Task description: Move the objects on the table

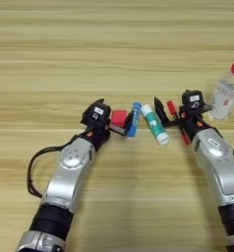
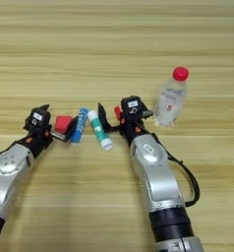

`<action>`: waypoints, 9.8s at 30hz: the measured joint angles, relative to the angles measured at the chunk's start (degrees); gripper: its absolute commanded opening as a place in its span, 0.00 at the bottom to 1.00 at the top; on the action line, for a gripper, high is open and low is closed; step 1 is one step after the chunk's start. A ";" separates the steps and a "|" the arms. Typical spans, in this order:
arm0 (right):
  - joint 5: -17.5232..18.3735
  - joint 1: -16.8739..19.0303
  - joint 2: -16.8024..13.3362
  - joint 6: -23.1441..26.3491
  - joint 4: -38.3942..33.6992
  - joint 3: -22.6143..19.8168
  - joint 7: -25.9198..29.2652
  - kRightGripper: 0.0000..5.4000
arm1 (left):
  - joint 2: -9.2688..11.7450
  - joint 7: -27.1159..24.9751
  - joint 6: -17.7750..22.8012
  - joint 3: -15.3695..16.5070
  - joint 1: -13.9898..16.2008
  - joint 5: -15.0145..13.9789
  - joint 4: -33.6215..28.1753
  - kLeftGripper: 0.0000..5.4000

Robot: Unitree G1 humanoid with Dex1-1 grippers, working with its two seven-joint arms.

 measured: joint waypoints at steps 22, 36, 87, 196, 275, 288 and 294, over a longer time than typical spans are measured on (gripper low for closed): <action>0.01 0.00 0.01 0.00 0.00 0.02 -0.05 0.99 | 1.58 2.73 0.09 0.51 -0.74 2.15 4.36 1.00; 0.01 0.00 0.03 0.00 0.00 0.12 -0.09 1.00 | 1.58 2.35 -0.35 0.51 -0.75 2.00 4.38 0.79; -0.03 -0.01 0.03 0.00 0.09 0.40 0.06 1.00 | 3.86 10.05 -0.34 5.65 -2.60 2.84 9.42 0.61; -1.21 4.41 -2.74 6.86 -1.04 4.90 8.09 0.31 | 3.91 13.26 -7.97 14.08 -6.41 -0.20 8.37 1.00; -1.17 0.56 -2.57 1.17 2.43 -2.47 1.42 0.99 | 3.53 10.15 -5.85 9.11 -6.04 0.38 9.65 1.00; -0.72 0.75 -2.59 1.17 2.42 -2.51 1.52 0.99 | 3.64 12.10 -0.14 11.47 -6.79 -0.08 13.11 1.00; -0.41 0.84 -2.60 1.17 2.39 -2.50 1.48 0.99 | 3.64 12.08 0.26 11.56 -6.81 -0.08 13.11 1.00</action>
